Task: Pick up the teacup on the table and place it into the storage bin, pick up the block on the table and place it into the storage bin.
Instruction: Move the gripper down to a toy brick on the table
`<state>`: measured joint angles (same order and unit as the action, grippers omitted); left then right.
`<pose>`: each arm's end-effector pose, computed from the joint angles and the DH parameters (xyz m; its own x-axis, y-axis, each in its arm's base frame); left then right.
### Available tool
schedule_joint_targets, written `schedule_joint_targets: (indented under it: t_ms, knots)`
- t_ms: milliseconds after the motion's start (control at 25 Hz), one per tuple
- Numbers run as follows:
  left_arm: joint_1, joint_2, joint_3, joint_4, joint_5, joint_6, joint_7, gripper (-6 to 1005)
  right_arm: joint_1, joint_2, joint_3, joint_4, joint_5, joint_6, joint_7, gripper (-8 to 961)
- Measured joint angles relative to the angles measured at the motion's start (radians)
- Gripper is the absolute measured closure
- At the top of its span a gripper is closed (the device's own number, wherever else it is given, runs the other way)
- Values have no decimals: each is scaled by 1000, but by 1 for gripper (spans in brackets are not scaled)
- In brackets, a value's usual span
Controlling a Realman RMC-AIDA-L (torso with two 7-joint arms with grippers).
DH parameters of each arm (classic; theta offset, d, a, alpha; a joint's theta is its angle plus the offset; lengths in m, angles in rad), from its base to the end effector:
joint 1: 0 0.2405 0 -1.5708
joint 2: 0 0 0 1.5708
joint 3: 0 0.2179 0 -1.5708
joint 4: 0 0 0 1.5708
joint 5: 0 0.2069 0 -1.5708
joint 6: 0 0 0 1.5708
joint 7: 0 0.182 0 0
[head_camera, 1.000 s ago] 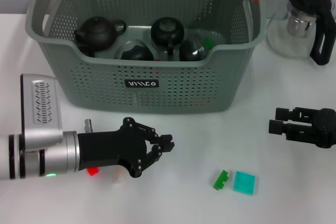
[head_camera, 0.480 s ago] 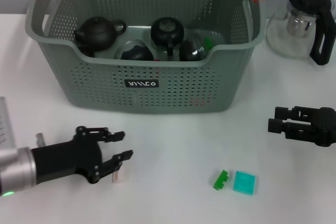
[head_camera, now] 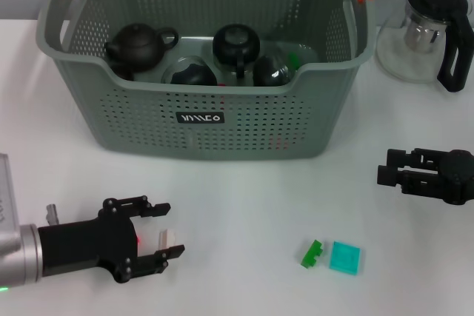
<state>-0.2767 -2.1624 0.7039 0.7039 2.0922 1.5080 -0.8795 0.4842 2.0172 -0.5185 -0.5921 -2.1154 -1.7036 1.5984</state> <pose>-0.2829 0.2538 -0.0453 0.9355 0.1213 0.3317 0.2344 -0.9157 -0.3264 0.2476 0.2953 0.0086 0.5981 -0.6017 -0.5294 -0.6869 -0.7252 0.0481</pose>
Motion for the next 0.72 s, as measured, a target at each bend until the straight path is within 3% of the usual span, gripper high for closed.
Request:
schedule_joint_targets:
  t_ms: [120, 720]
  knots:
    - [-5, -1, 1, -5, 8, -3, 20, 333, -1, 0, 0, 2, 0, 2, 0, 267]
    - [-23, -3, 3, -39, 54, -70, 66, 386, -3, 0, 0, 8, 0, 4, 0, 268]
